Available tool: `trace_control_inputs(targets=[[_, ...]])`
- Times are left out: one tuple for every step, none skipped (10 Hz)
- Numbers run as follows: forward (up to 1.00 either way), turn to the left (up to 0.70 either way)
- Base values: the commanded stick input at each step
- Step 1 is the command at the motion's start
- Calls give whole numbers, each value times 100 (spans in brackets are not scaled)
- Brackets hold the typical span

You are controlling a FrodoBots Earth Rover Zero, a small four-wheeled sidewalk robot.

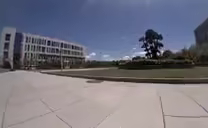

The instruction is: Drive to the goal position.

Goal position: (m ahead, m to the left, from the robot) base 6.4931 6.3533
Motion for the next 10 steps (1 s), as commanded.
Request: trace_control_inputs(targets=[[70,17],[70,8],[70,0],[70,0],[70,0],[70,0],[70,0],[70,0],[70,1],[70,12]])
